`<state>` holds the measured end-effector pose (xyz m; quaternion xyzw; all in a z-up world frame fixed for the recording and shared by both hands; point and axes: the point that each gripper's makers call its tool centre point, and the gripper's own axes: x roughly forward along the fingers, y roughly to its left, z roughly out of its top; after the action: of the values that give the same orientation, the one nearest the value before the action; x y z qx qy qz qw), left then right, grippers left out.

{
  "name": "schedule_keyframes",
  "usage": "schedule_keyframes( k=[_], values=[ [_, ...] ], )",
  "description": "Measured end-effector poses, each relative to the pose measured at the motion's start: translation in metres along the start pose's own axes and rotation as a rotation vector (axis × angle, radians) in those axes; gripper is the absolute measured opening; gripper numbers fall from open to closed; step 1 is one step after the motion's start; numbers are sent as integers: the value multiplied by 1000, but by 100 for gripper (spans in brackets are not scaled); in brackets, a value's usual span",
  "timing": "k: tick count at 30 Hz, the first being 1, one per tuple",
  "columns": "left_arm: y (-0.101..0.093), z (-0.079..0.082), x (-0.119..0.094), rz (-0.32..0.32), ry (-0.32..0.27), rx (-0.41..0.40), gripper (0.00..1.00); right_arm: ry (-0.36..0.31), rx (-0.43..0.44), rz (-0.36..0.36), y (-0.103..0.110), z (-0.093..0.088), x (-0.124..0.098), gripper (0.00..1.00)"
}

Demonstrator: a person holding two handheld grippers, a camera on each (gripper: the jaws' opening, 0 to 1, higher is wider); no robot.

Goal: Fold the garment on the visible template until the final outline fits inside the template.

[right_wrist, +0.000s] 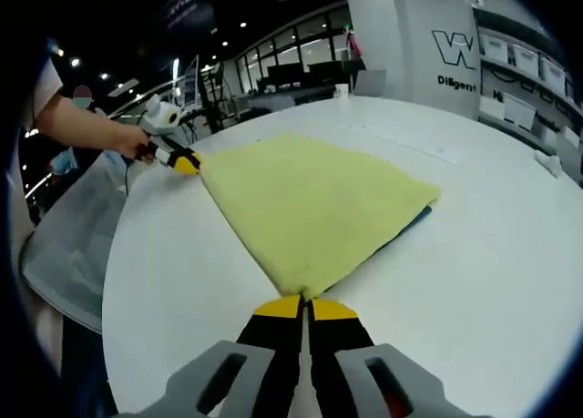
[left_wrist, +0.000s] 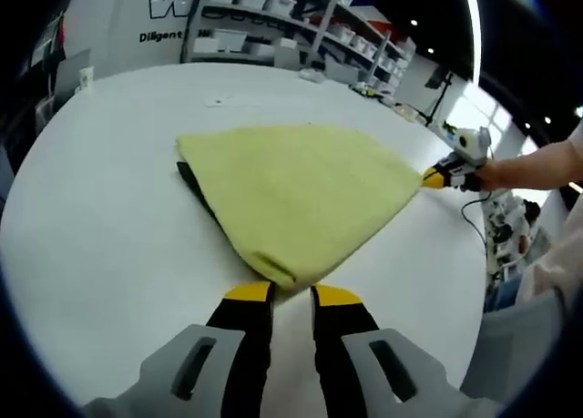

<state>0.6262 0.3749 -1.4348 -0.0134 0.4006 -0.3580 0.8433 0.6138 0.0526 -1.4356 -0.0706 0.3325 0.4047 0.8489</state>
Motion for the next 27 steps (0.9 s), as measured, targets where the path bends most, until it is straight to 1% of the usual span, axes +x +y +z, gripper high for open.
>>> schedule_keyframes(
  k=[4,8,10,12,16,20,25,26,27],
  values=[
    [5,2,0,17,-10,-29,3,1,1,1,1,0,0,0],
    [5,3,0,20,-10,-23,0,2,-1,2,1,0,0,0],
    [7,4,0,18,-13,-22,0,2,-4,2,0,0,0,0],
    [8,5,0,17,-19,8,0,3,-5,2,0,0,1,0],
    [13,6,-2,24,-22,30,0,5,-9,3,0,-1,0,0],
    [17,5,-9,25,-14,51,0,7,-15,4,-2,-1,-3,0],
    [24,3,-17,44,-1,92,0,10,-26,12,-3,0,-4,0],
    [23,3,-17,36,-1,90,0,10,-25,12,-3,0,-4,0],
    [17,3,-17,9,-3,81,0,11,-23,14,-2,0,-4,0]
  ],
)
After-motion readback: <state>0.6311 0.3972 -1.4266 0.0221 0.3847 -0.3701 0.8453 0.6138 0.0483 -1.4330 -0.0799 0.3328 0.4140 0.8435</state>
